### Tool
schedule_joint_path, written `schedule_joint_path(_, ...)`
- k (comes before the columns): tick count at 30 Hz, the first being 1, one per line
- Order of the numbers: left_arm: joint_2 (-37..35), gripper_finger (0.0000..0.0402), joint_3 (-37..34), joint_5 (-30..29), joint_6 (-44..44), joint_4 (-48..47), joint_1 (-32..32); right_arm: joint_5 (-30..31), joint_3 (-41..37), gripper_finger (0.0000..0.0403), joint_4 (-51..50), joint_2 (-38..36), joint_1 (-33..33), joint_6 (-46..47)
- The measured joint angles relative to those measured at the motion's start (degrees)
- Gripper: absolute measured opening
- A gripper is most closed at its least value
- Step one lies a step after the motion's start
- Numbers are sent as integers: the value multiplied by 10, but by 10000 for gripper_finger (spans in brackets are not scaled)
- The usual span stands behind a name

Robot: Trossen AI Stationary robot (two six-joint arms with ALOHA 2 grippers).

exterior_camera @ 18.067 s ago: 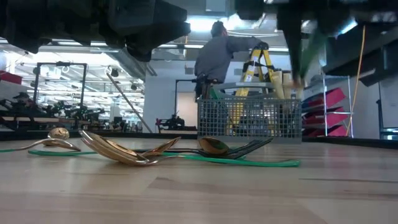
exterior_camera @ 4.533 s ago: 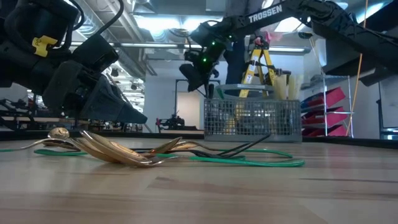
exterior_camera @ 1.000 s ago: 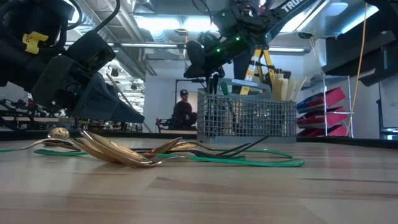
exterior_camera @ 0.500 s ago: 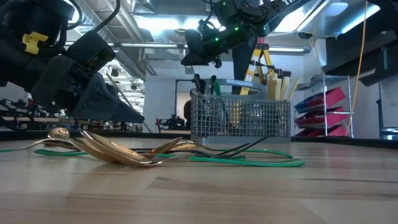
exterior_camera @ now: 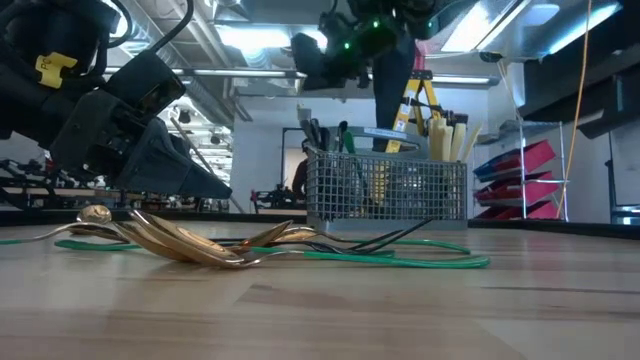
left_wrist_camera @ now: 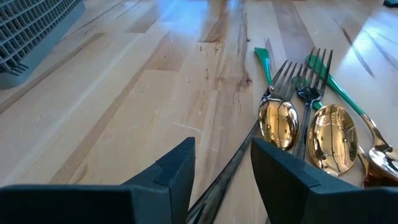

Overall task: Sort silverware
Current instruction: Put the green spoon into the gray organizer

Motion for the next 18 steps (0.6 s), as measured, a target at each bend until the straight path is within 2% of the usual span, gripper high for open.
schedule_joint_path(4,0,141,0,0,0,1,0,35,0,3,-1,-1,10,3)
schedule_joint_path(10,0,141,0,0,-4,2,-1,35,0,5,-26,-1,9,16)
schedule_joint_path(14,0,141,0,0,-2,2,-1,8,0,7,-69,-13,24,-4)
schedule_joint_path(18,0,141,0,0,-3,0,-2,-63,0,7,-186,-29,61,-40)
